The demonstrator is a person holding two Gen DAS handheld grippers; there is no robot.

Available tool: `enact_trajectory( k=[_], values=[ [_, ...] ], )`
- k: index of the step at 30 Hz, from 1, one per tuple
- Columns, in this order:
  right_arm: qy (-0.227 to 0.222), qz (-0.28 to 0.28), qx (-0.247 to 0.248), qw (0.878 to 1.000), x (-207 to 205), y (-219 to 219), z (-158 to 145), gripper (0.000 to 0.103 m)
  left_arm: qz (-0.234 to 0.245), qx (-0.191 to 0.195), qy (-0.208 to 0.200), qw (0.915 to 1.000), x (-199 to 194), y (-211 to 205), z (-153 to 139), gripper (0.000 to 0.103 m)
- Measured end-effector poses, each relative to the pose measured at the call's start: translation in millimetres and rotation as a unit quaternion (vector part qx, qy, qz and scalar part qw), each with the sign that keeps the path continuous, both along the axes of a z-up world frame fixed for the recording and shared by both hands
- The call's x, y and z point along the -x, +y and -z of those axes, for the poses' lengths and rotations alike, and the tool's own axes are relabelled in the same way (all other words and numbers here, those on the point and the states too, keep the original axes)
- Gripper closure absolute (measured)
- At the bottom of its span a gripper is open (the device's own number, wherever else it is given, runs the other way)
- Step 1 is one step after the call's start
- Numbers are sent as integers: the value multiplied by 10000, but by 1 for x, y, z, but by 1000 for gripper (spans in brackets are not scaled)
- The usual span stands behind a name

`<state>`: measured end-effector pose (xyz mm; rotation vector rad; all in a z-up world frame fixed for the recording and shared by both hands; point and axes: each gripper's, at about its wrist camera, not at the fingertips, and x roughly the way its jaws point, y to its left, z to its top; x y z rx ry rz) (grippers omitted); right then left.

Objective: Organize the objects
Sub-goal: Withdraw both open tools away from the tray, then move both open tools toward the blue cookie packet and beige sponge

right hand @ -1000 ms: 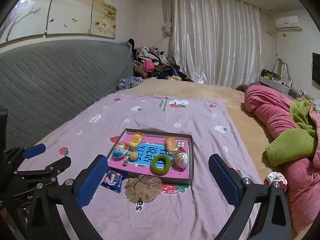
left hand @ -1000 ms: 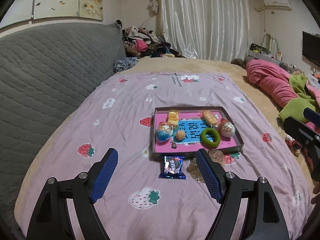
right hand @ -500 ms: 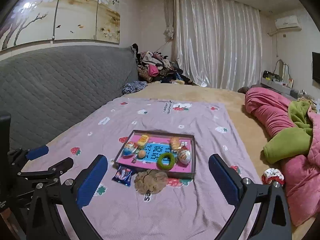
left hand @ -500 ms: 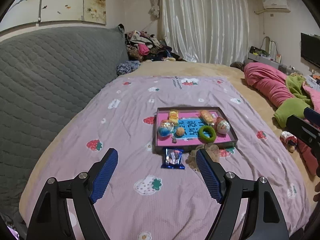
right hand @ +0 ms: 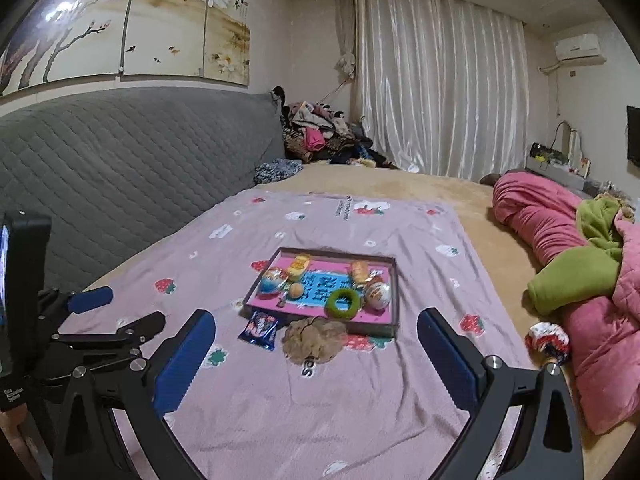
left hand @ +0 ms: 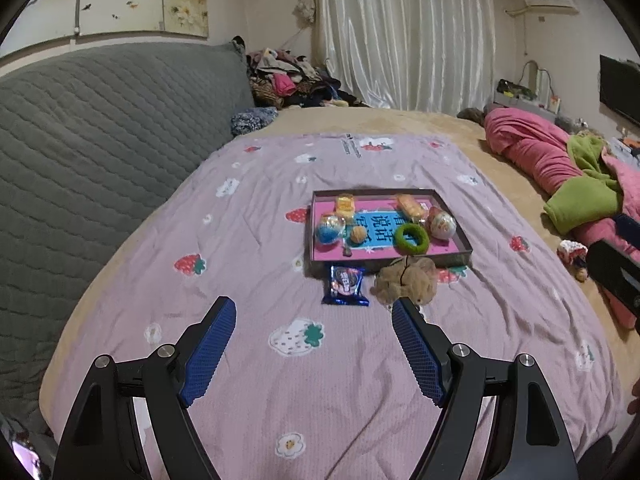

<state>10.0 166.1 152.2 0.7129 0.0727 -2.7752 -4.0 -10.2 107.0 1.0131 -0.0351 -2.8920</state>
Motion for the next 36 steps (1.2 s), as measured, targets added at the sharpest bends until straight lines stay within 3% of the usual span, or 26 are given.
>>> enact_trajectory(
  k=[13,23,36],
  values=[
    [-389,177,105,9990,-5,10,35,1,74,-136,-205,9997,-9,-6,22,22],
    [-499,252,-31,9984,-15,14,44,1,196,-29,-369,9991,-17,3,33,22],
    [-606,261,-175,9977,-11,9,59,1,310,-163,-511,9981,-13,7,47,22]
  ],
)
